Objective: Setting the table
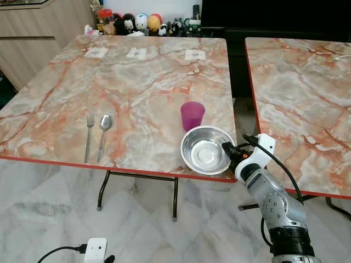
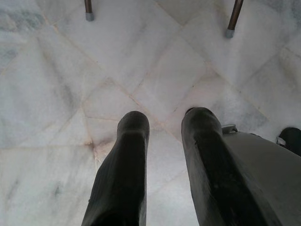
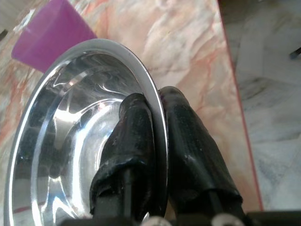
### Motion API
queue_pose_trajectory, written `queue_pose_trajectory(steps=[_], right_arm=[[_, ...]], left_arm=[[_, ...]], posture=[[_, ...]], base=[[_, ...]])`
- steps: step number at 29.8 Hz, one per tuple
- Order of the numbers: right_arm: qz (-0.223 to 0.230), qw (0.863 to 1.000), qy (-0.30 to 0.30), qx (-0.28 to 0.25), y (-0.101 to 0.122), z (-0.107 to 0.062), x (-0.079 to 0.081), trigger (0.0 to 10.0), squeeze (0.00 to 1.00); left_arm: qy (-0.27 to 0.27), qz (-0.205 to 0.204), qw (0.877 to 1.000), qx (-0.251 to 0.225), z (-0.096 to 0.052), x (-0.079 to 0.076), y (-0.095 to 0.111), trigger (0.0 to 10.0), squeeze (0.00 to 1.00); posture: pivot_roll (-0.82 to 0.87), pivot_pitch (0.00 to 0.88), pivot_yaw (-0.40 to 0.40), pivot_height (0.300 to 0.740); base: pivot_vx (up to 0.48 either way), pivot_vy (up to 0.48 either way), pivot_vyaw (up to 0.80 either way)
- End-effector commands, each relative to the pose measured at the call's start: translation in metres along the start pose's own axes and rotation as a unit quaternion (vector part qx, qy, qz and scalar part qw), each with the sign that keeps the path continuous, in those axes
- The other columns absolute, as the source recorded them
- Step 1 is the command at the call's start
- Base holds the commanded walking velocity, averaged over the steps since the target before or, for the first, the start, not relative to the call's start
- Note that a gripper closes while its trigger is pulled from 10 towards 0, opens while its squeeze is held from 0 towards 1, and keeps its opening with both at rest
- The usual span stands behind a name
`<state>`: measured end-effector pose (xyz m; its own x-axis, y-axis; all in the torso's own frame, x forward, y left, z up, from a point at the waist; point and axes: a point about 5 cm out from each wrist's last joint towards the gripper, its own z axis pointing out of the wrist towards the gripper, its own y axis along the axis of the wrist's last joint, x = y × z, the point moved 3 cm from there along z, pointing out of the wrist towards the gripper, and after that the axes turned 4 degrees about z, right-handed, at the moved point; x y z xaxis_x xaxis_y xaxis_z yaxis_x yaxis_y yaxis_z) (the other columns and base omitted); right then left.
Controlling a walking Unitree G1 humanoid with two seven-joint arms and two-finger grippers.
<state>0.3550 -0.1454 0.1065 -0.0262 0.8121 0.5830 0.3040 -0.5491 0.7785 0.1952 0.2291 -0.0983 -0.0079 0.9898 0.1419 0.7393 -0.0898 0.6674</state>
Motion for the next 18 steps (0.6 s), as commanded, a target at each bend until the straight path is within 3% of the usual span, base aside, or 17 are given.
queue_pose_trajectory(steps=[1, 3, 9, 10, 12, 13, 18], right_arm=[[0.001, 1.0, -0.018, -0.016, 0.001, -0.006, -0.008, 0.0, 0.0], [-0.003, 0.997, -0.019, -0.073, 0.013, -0.017, -0.008, 0.0, 0.0], [-0.009, 0.989, -0.02, -0.149, 0.03, -0.03, -0.007, 0.0, 0.0], [-0.03, 0.979, -0.039, -0.196, 0.041, -0.043, -0.012, 10.0, 0.0], [-0.044, 0.976, -0.049, -0.21, 0.044, -0.047, -0.014, 10.0, 0.0], [-0.057, 0.965, -0.077, -0.242, 0.051, -0.058, -0.021, 10.0, 0.0], [-0.074, 0.946, -0.11, -0.296, 0.068, -0.07, -0.026, 10.0, 0.0]], left_arm=[[0.001, 0.0, 1.0, 0.009, -0.002, 0.001, -0.006, 10.0, 0.0], [0.001, 0.0, 1.0, 0.01, -0.002, 0.001, -0.007, 10.0, 0.0], [0.002, 0.003, 1.0, 0.012, -0.002, 0.001, -0.008, 10.0, 0.0], [0.001, 0.004, 1.0, 0.012, -0.002, 0.0, -0.009, 10.0, 0.0], [0.002, 0.004, 1.0, 0.012, -0.002, 0.0, -0.009, 10.0, 0.0], [0.0, 0.007, 1.0, 0.012, -0.002, 0.0, -0.008, 10.0, 0.0], [-0.003, 0.022, 1.0, 0.009, -0.001, -0.001, -0.006, 10.0, 0.0]], posture=[[-0.05, 0.114, 0.017, 0.74], [-0.06, 0.113, 0.018, 0.74], [-0.07, 0.113, 0.019, 0.74], [-0.07, 0.112, 0.018, 0.74], [-0.07, 0.111, 0.017, 0.74], [-0.07, 0.111, 0.018, 0.74], [-0.08, 0.111, 0.021, 0.74]], base=[[0.0, 0.0, 0.0], [0.0, 0.0, 0.0], [0.0, 0.0, 0.0], [0.0, 0.0, 0.0], [0.0, 0.0, 0.0], [0.0, 0.0, 0.0], [0.0, -0.066, 0.0]])
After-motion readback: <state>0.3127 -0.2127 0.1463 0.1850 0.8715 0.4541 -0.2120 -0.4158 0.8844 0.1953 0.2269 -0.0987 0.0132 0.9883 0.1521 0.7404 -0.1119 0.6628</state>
